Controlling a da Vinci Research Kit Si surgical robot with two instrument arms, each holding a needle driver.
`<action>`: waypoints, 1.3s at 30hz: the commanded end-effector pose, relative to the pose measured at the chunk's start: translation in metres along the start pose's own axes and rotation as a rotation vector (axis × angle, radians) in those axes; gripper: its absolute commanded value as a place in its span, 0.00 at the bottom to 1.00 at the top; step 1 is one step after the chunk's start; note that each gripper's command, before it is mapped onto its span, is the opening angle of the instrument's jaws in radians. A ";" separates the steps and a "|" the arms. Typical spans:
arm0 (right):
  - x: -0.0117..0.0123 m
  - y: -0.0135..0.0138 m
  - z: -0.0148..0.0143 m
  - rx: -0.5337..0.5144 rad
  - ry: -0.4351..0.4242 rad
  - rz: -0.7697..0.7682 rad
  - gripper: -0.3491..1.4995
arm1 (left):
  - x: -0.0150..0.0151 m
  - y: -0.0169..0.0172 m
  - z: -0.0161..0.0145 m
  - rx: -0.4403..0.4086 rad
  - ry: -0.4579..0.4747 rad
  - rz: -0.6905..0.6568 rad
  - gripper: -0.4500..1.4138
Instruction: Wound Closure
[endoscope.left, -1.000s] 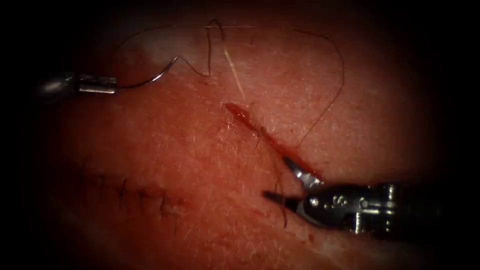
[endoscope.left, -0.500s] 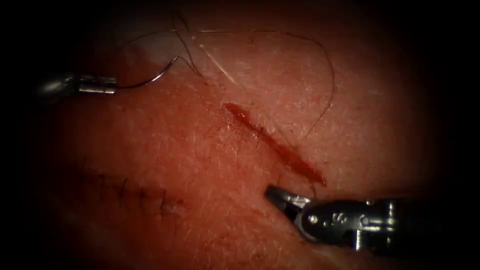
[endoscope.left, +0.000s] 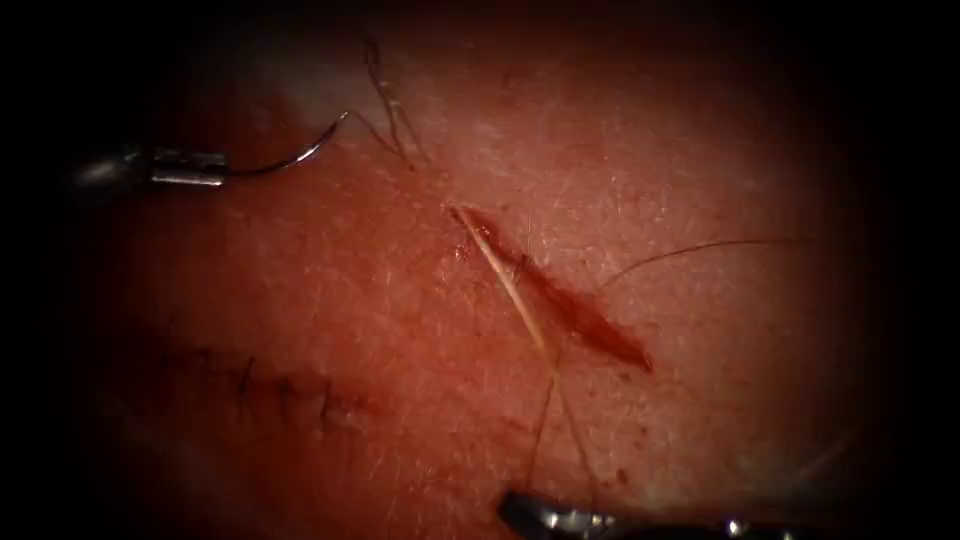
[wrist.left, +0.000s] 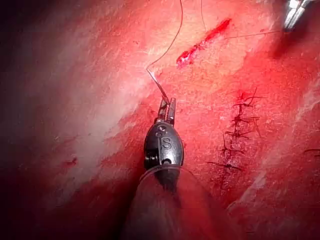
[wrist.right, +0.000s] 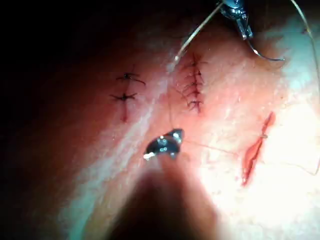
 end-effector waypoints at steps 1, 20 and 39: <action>0.0008 -0.0028 0.0000 0.026 0.003 -0.008 0.00 | -0.0008 0.0004 0.0006 -0.002 0.000 -0.002 0.00; -0.0015 0.0017 -0.0002 -0.130 -0.007 0.003 0.81 | -0.0008 0.0003 0.0004 -0.002 -0.001 -0.002 0.00; -0.0065 0.0082 0.0049 -0.206 -0.017 -0.028 0.78 | -0.0012 0.0000 0.0002 -0.002 0.003 -0.011 0.00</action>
